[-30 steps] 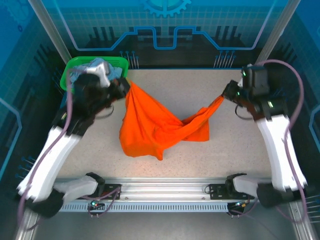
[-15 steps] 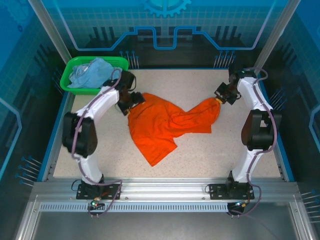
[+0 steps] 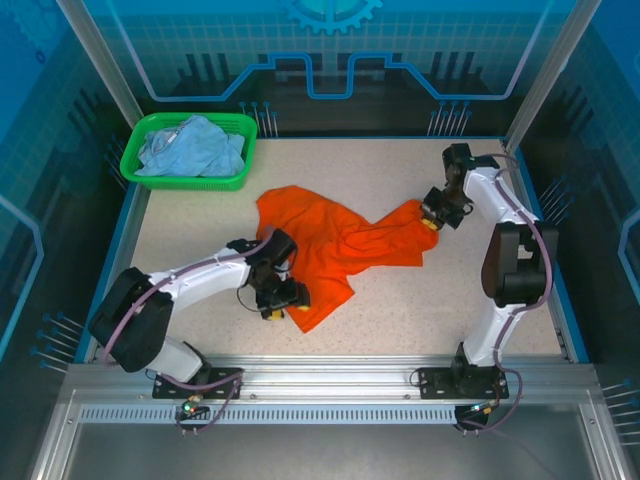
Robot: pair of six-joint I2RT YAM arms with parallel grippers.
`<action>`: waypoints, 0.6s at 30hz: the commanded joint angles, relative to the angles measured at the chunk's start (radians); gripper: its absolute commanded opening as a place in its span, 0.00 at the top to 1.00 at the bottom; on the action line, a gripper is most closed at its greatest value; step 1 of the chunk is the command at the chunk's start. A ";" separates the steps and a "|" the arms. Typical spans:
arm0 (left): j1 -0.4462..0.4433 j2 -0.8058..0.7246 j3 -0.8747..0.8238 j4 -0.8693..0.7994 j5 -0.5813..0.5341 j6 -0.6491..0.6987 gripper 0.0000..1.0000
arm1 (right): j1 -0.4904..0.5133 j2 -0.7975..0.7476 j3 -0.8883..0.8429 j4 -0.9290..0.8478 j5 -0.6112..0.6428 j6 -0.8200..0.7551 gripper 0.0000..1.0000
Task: Fold and stack the t-shirts
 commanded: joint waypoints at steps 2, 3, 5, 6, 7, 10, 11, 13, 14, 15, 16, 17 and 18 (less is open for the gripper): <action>-0.064 0.096 -0.006 0.152 0.082 -0.034 0.37 | 0.009 -0.055 -0.032 0.005 -0.010 -0.032 0.90; -0.074 0.121 0.005 0.157 0.078 -0.037 0.37 | 0.006 -0.055 -0.030 -0.003 -0.009 -0.041 0.90; -0.084 0.167 0.032 0.159 0.074 -0.032 0.39 | 0.005 -0.062 -0.027 -0.010 -0.007 -0.054 0.90; -0.087 0.191 0.051 0.144 0.059 -0.027 0.41 | 0.002 -0.068 -0.029 -0.011 -0.003 -0.061 0.90; -0.088 0.214 0.068 0.124 0.041 -0.023 0.44 | -0.003 -0.075 -0.030 -0.011 0.002 -0.066 0.90; -0.091 0.275 0.103 0.047 -0.051 -0.015 0.52 | -0.021 -0.090 -0.036 -0.014 0.002 -0.066 0.90; -0.092 0.292 0.107 0.037 -0.073 -0.012 0.56 | -0.025 -0.092 -0.036 -0.013 -0.001 -0.066 0.90; -0.092 0.319 0.107 0.032 -0.122 -0.018 0.66 | -0.034 -0.095 -0.034 -0.016 0.001 -0.074 0.90; -0.092 0.330 0.110 0.033 -0.132 -0.019 0.73 | -0.037 -0.097 -0.031 -0.017 0.005 -0.076 0.91; -0.092 0.343 0.122 0.031 -0.139 -0.020 0.83 | -0.041 -0.099 -0.027 -0.020 0.008 -0.079 0.91; -0.092 0.349 0.136 0.022 -0.143 -0.020 0.92 | -0.044 -0.101 -0.022 -0.023 0.009 -0.079 0.93; -0.092 0.347 0.153 0.003 -0.151 -0.016 1.00 | -0.047 -0.105 -0.017 -0.028 0.010 -0.078 0.94; -0.091 0.337 0.177 -0.020 -0.160 -0.009 1.00 | -0.050 -0.110 -0.006 -0.034 0.013 -0.079 0.95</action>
